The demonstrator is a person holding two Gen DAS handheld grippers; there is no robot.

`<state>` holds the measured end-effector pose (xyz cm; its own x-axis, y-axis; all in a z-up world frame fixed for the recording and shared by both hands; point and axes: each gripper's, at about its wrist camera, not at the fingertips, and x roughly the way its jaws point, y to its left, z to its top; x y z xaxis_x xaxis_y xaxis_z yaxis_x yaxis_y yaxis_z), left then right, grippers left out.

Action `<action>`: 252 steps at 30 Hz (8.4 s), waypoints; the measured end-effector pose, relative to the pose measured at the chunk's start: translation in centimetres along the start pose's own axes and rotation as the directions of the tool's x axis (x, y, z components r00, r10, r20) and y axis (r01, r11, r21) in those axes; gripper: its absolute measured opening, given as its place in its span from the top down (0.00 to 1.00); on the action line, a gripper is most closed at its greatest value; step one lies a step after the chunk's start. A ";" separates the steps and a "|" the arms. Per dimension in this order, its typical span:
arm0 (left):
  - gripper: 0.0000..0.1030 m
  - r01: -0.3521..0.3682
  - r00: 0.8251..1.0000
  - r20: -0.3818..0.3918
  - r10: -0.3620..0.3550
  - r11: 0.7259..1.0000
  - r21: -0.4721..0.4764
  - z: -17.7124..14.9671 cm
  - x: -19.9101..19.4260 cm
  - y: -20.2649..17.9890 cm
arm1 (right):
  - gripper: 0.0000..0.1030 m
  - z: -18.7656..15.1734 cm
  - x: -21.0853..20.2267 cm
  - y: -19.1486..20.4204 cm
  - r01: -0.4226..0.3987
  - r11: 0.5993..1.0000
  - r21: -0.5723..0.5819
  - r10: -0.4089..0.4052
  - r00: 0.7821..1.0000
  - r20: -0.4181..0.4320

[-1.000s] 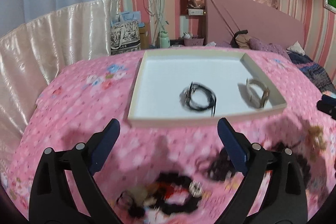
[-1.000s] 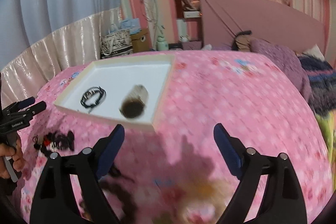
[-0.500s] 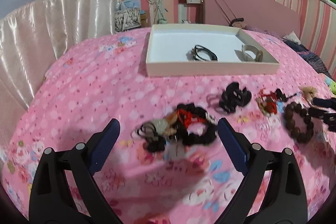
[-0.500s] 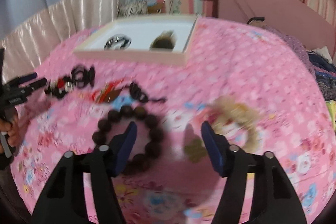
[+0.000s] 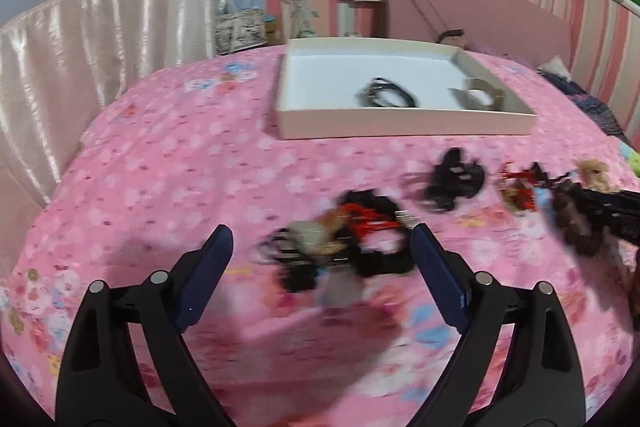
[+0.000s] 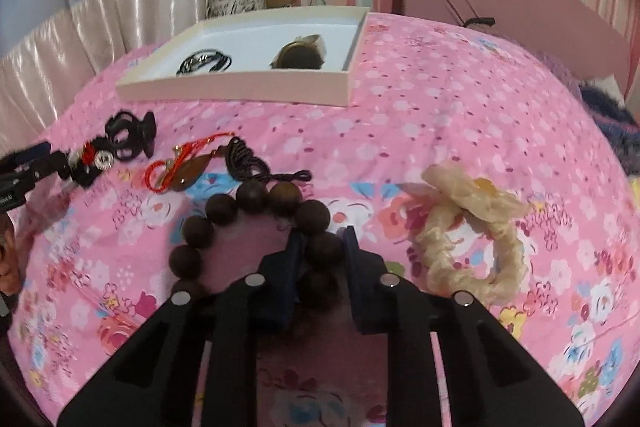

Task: Organize jewelry
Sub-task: 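Grasp the jade pendant on black cord with the left gripper while the right gripper grasps the brown bead bracelet, then carry the pendant in the left gripper into the tray while the right gripper carries the bead bracelet there, then open the left gripper to release the pendant in the tray while the right gripper releases the bead bracelet, then move both grippers back toward the red-and-black hair ties on the bedspread, then grasp the red knot charm with the left gripper while the right gripper grasps the black knotted cord, then carry the red charm in the left gripper into the tray while the right gripper carries the black cord there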

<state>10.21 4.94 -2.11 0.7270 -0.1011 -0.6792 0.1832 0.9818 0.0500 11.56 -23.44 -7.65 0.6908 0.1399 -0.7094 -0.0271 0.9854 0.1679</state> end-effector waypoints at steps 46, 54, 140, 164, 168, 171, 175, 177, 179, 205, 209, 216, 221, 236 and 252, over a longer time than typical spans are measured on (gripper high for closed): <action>0.78 0.166 0.976 0.130 -0.173 0.984 0.063 9.6 -1.2 -3.7 | 0.82 11.4 -7.4 2.2 -0.153 0.988 -0.022 0.154 0.950 0.273; 0.77 0.155 0.977 0.143 -0.160 0.987 0.048 14.3 1.3 -5.6 | 0.82 17.4 -6.6 3.9 -0.139 0.989 -0.043 0.145 0.935 0.323; 0.14 0.079 0.987 0.142 -0.074 0.996 -0.031 11.7 2.5 -2.7 | 0.17 11.1 -4.0 0.6 -0.057 0.997 0.047 0.037 0.938 0.346; 0.12 0.018 0.998 0.052 -0.017 0.999 -0.031 0.1 -0.2 0.7 | 0.16 1.6 -5.0 -3.5 0.022 0.995 0.097 -0.045 0.970 0.240; 0.13 0.031 0.999 0.039 -0.031 0.999 -0.010 -0.3 -0.1 0.0 | 0.17 1.2 -4.6 -2.6 0.045 0.996 0.076 -0.061 0.973 0.224; 0.13 0.037 0.999 0.034 -0.037 0.999 0.002 -0.5 0.0 -0.2 | 0.17 0.9 -4.9 -3.0 0.063 0.994 0.085 -0.081 0.971 0.226; 0.22 0.032 0.999 0.021 -0.032 0.999 0.025 -0.2 0.4 0.0 | 0.18 0.7 -5.1 -4.4 0.086 0.992 0.096 -0.105 0.971 0.216; 0.29 0.050 0.999 0.009 -0.051 0.999 0.011 0.2 1.1 0.6 | 0.18 0.8 -5.2 -4.8 0.086 0.991 0.102 -0.106 0.971 0.213; 0.35 0.087 0.996 -0.011 -0.087 0.996 -0.015 0.7 1.9 1.0 | 0.18 1.0 -5.3 -5.0 0.073 0.992 0.107 -0.095 0.972 0.216; 0.89 0.181 0.983 0.050 -0.177 0.979 -0.093 2.9 2.0 2.3 | 0.18 4.6 0.9 0.8 -0.073 0.996 0.045 0.067 0.991 0.114; 0.89 0.168 0.985 0.065 -0.161 0.979 -0.112 3.5 1.8 3.4 | 0.30 4.7 2.9 2.2 -0.083 0.996 0.024 0.082 0.995 0.053; 0.89 0.156 0.986 0.077 -0.148 0.981 -0.111 4.3 1.3 4.0 | 0.81 4.9 5.3 5.0 -0.039 0.996 -0.085 0.036 0.999 -0.030; 0.89 0.182 0.980 0.095 -0.173 0.978 -0.100 5.5 0.5 4.0 | 0.81 6.0 2.2 3.3 -0.079 0.997 -0.018 0.079 0.995 0.059; 0.89 0.208 0.967 0.163 -0.197 0.977 -0.050 12.5 1.7 0.1 | 0.81 14.2 -1.4 2.9 -0.171 0.985 0.017 0.161 0.953 0.258; 0.89 0.134 0.989 0.079 -0.128 0.988 -0.072 13.2 11.7 -4.3 | 0.81 15.4 7.6 7.3 -0.024 0.996 -0.083 0.045 0.964 0.263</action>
<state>26.66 -2.60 -0.67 0.7475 -0.2384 -0.6200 0.2309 0.9684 -0.0941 27.69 -16.69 -1.28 0.8547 0.1538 -0.4957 -0.1034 0.9864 0.1279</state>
